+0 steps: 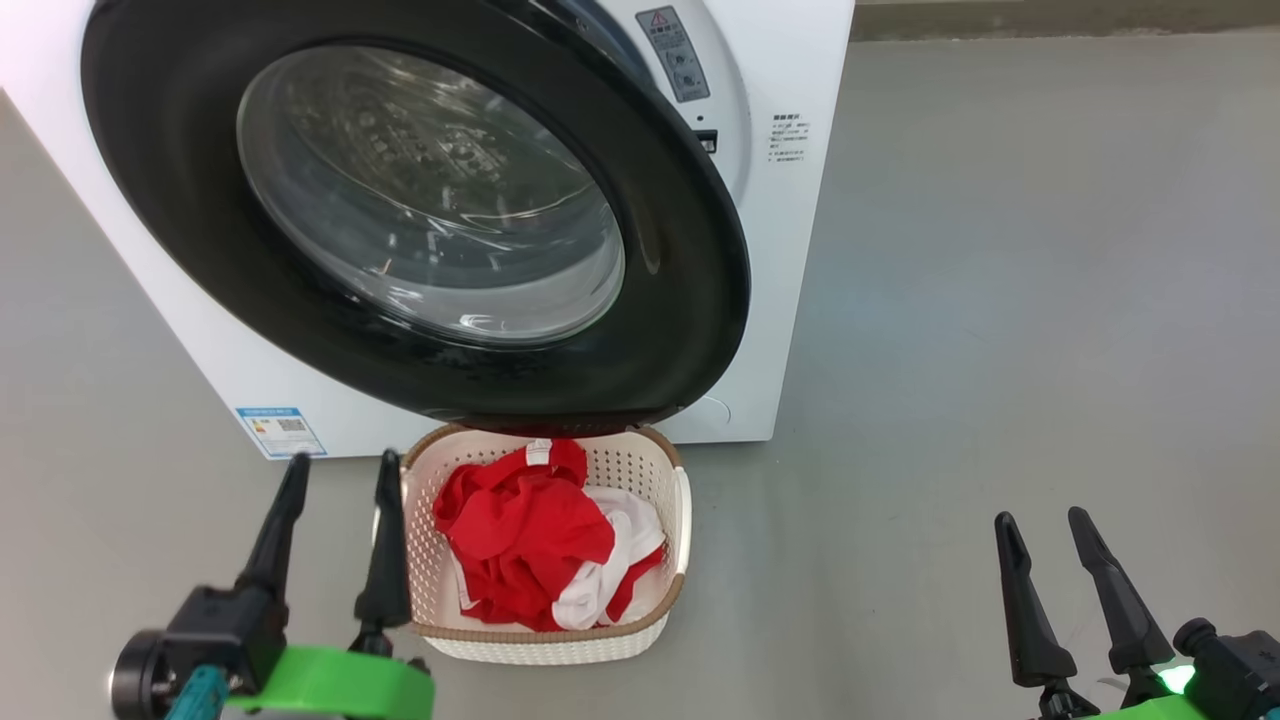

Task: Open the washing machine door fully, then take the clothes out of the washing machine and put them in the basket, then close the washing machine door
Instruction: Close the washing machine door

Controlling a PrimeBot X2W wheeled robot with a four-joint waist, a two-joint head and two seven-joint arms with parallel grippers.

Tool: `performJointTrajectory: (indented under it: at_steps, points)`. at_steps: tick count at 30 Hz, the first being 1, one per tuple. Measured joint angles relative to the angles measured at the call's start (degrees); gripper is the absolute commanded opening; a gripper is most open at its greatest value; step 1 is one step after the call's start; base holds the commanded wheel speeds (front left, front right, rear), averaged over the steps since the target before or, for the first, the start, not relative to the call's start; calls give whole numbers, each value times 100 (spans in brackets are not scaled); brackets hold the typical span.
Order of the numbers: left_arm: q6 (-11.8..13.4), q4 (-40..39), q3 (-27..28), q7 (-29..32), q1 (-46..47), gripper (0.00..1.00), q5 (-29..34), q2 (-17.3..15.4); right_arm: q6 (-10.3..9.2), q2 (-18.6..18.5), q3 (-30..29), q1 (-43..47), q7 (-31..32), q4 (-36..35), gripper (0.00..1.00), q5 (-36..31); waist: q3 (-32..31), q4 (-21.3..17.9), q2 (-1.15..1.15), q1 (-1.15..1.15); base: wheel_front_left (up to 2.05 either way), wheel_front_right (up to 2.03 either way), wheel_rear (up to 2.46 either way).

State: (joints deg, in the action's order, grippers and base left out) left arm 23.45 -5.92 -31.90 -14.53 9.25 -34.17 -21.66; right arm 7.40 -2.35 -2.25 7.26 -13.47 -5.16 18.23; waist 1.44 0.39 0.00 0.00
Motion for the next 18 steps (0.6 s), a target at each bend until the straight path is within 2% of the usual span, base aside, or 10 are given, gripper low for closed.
performJointTrajectory:
  at_steps: [6, 18]
  points:
    - [1, 25, 296, 0, -314, 100, 167, 15, 0, 0, -12, 49, -1, -31, 100, 0, -31, 36, 0, 0, 0, 0, 0]
    - [1, 69, 783, 0, -719, 100, 315, 292, 0, 2, -48, 129, -26, -24, 100, 21, -155, 109, 0, 0, 0, 0, 0]
